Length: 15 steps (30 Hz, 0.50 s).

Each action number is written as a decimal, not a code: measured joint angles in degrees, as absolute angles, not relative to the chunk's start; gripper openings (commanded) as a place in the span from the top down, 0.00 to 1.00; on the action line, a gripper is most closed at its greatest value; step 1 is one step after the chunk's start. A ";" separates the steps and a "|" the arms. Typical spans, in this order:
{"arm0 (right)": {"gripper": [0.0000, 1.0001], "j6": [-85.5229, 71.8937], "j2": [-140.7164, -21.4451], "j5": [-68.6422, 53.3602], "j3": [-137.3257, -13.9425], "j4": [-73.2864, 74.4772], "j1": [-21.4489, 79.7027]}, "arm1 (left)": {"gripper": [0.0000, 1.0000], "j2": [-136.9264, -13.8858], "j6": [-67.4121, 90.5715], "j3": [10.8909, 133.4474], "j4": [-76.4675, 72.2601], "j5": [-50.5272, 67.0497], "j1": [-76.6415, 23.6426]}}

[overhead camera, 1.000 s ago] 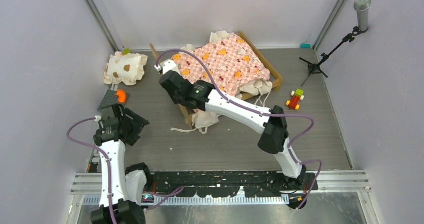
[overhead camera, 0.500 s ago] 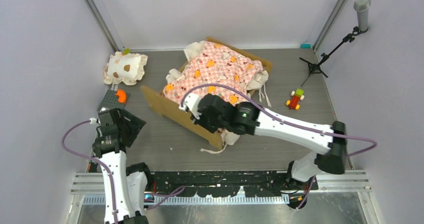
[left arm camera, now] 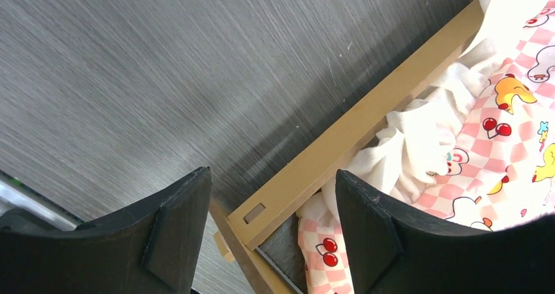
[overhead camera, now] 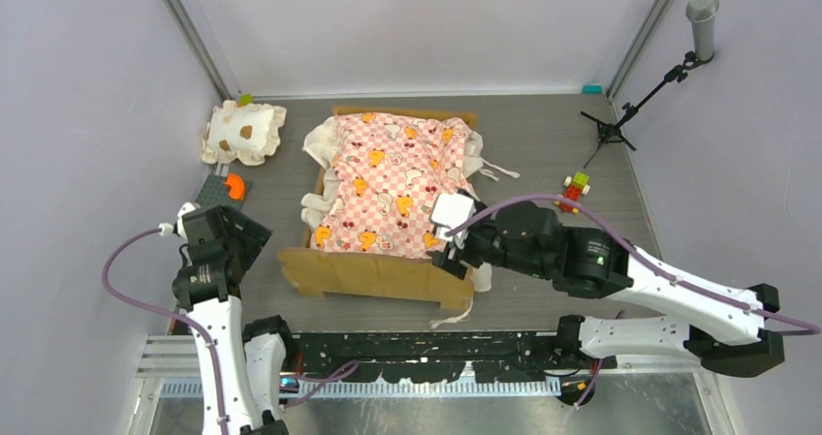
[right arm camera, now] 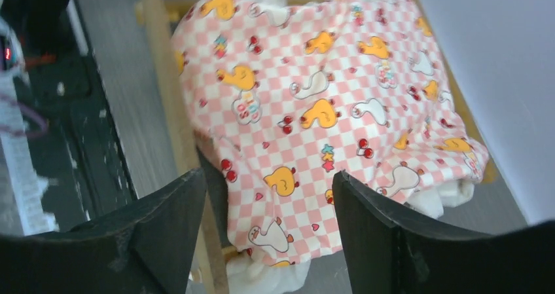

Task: Set up the pet bed
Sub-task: Move the bed frame to the center of the board.

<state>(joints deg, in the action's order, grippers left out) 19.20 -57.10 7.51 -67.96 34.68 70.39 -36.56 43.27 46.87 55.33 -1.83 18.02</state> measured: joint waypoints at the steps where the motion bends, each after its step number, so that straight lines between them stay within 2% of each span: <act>1: 0.24 17.28 -56.42 9.23 -68.42 33.80 70.39 | 0.29 -36.97 42.96 46.87 55.00 -1.65 18.02; 4: 0.24 7.18 -57.36 18.85 -72.69 33.80 70.46 | 0.30 -38.30 42.63 46.87 53.32 -0.10 18.02; 8: 0.24 -13.21 -62.63 38.11 -79.70 40.99 67.46 | 0.30 -39.42 41.12 46.87 51.07 3.68 18.02; 12: 0.26 -31.16 -67.02 37.87 -79.33 48.88 53.23 | 0.30 -39.99 40.01 46.89 50.52 4.62 18.02; 15: 0.26 -37.67 -69.52 35.59 -75.37 51.53 44.95 | 0.31 -39.72 40.16 46.85 50.35 5.41 18.02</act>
<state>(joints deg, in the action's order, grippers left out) -37.67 -69.52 35.59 -75.37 51.53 44.95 -39.72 40.16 46.85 50.35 5.41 18.02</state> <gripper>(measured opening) 0.738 0.699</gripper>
